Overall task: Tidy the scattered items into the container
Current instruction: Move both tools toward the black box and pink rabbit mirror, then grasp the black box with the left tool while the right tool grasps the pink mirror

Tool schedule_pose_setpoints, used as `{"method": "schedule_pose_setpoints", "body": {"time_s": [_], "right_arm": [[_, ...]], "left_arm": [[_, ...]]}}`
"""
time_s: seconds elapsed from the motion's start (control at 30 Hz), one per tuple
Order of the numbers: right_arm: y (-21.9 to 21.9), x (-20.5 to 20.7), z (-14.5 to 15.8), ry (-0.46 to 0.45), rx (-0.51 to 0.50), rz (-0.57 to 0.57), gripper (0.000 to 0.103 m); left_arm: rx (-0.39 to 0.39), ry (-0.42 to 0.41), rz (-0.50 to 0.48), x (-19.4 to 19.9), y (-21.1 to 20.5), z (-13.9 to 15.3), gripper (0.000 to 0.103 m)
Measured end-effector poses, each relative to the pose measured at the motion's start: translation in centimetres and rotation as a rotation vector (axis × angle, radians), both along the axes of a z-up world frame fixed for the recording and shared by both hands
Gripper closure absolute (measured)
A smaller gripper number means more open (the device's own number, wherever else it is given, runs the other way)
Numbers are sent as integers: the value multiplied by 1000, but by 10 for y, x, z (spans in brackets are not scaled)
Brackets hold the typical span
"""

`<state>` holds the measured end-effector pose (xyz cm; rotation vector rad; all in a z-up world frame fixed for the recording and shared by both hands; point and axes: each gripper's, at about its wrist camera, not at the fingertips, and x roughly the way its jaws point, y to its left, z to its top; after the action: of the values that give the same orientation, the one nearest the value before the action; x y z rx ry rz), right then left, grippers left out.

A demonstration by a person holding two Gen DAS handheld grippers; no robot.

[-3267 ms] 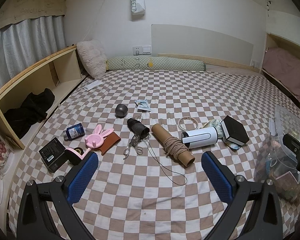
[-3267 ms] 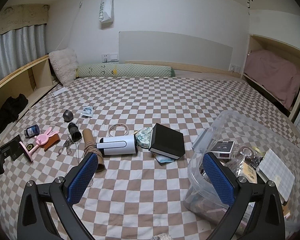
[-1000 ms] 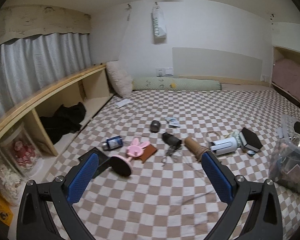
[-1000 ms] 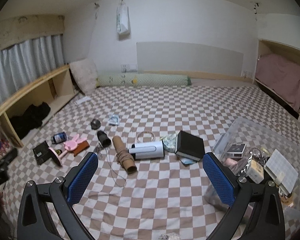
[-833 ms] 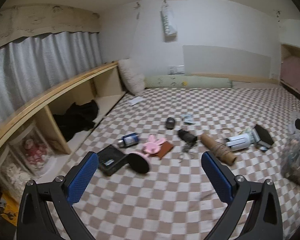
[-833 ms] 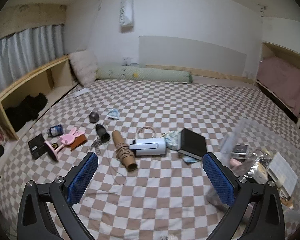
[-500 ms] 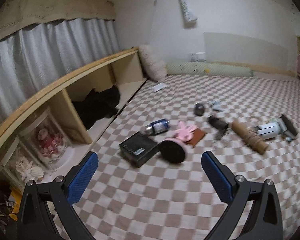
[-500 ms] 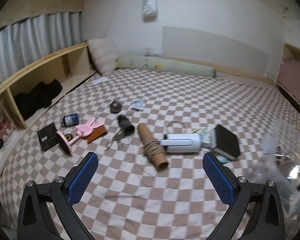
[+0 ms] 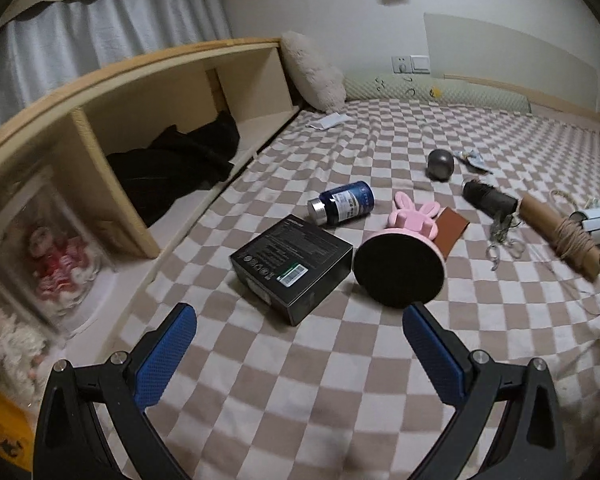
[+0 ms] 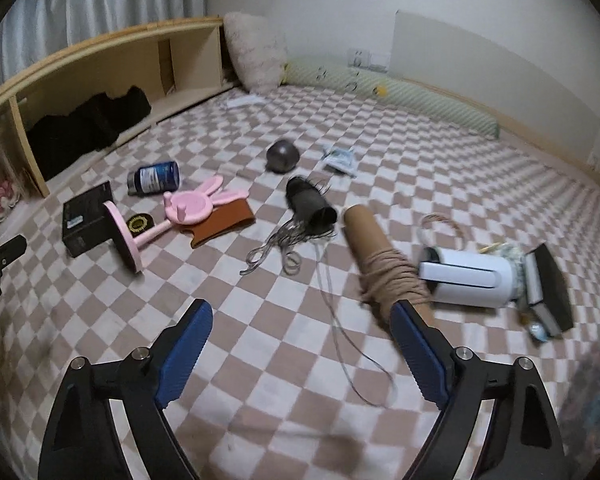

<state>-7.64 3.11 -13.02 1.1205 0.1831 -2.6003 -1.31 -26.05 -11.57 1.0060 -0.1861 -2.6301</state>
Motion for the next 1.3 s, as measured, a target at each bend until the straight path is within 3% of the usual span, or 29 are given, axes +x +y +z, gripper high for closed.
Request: {"method": "schedule_pose_setpoints", "body": {"time_s": [0.3, 0.4, 0.63, 0.77, 0.87, 1.0, 1.3], "right_arm": [[-54, -32, -37, -38, -23, 124, 19], [-80, -35, -41, -41, -34, 189, 29], [-150, -38, -46, -20, -48, 353, 30], [-180, -41, -53, -20, -29, 405, 30], [-196, -44, -60, -25, -1, 412, 54], [-199, -48, -62, -53, -43, 426, 72], [-185, -43, -63, -81, -76, 459, 76]], "left_arm": [[-37, -33, 72, -46, -40, -45, 0], [-4, -36, 96, -52, -55, -58, 0], [73, -29, 110, -48, -76, -77, 0], [197, -27, 87, -48, -92, -81, 0], [247, -29, 83, -54, -99, -82, 0], [268, -22, 75, -66, -104, -78, 0], [271, 6, -66, -107, -104, -55, 0]]}}
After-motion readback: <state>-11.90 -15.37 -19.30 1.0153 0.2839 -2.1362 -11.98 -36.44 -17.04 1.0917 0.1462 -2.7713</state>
